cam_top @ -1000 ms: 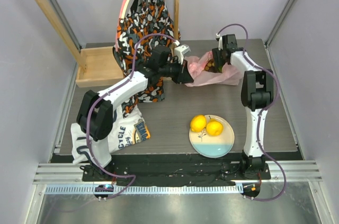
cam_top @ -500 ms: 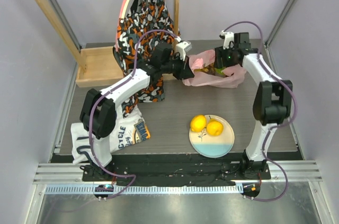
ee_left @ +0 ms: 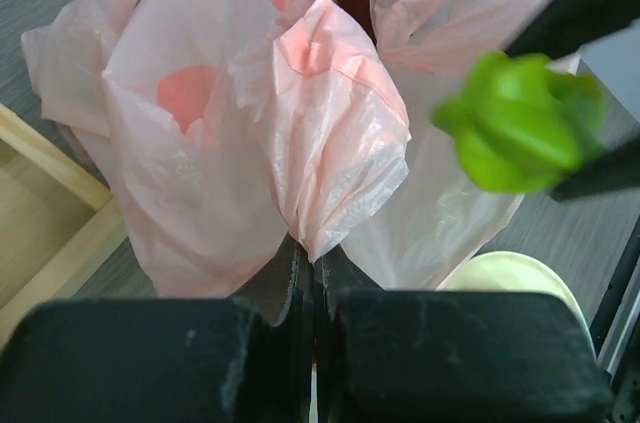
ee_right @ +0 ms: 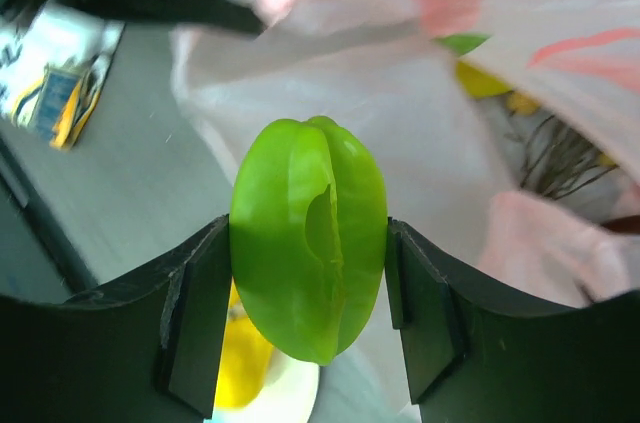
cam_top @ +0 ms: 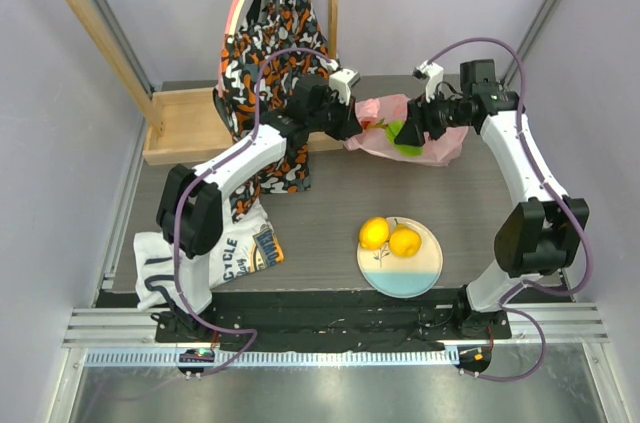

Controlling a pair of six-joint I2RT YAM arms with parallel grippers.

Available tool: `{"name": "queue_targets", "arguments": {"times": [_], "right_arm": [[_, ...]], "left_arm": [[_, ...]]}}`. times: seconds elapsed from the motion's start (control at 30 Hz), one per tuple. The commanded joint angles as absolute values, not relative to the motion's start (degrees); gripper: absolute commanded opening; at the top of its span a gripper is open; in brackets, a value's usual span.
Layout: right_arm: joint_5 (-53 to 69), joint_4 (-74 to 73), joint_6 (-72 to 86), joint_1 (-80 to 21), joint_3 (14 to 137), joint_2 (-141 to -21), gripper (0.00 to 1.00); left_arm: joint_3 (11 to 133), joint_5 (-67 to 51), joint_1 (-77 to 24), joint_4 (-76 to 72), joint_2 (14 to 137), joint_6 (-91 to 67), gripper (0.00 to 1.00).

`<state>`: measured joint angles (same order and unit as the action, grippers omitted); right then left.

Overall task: Take the fake fruits out of the plastic bag
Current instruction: Take out the fake fruit from the plastic bag, then place the fake fruit on the plate.

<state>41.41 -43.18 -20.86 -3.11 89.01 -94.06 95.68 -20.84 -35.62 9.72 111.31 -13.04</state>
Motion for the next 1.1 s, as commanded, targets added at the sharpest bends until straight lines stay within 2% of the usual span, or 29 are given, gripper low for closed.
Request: {"name": "queue_targets", "arguments": {"times": [0.0,0.13,0.37,0.5,0.67,0.8,0.93,1.03,1.07], "right_arm": [[45.9,-63.2,-39.7,-5.4,91.4,-85.6,0.37],[39.0,-78.2,-58.7,-6.9,81.6,-76.1,0.37],[26.7,-81.1,-82.5,-6.9,59.9,-62.5,0.36],[24.0,-74.8,-84.1,-6.9,50.9,-60.5,0.38],[23.4,-67.1,-85.9,-7.7,47.2,-62.8,0.39],[22.4,-57.7,-83.1,-9.9,45.4,-66.2,0.44],[21.2,-56.9,-85.8,-11.7,44.5,-69.2,0.47],[20.3,-57.0,-88.3,-12.5,43.2,-69.1,0.54],[20.1,-57.2,-89.1,-12.6,42.6,-68.9,0.62]], "left_arm": [[97.2,-19.0,-35.2,8.9,110.9,-12.8,0.0],[96.6,-19.0,-35.2,8.9,110.5,-12.9,0.0],[95.1,-19.1,-35.2,9.0,108.8,-12.1,0.0],[93.2,-19.1,-35.2,9.1,107.1,-11.0,0.0],[90.5,-19.1,-35.2,9.6,105.4,-9.8,0.0],[89.0,-18.9,-35.2,9.8,104.3,-9.0,0.0],[88.0,-19.1,-35.2,10.1,103.9,-8.5,0.0],[87.6,-19.0,-35.2,10.2,103.9,-8.4,0.0],[87.5,-19.1,-35.2,10.0,103.9,-8.3,0.0]]}}
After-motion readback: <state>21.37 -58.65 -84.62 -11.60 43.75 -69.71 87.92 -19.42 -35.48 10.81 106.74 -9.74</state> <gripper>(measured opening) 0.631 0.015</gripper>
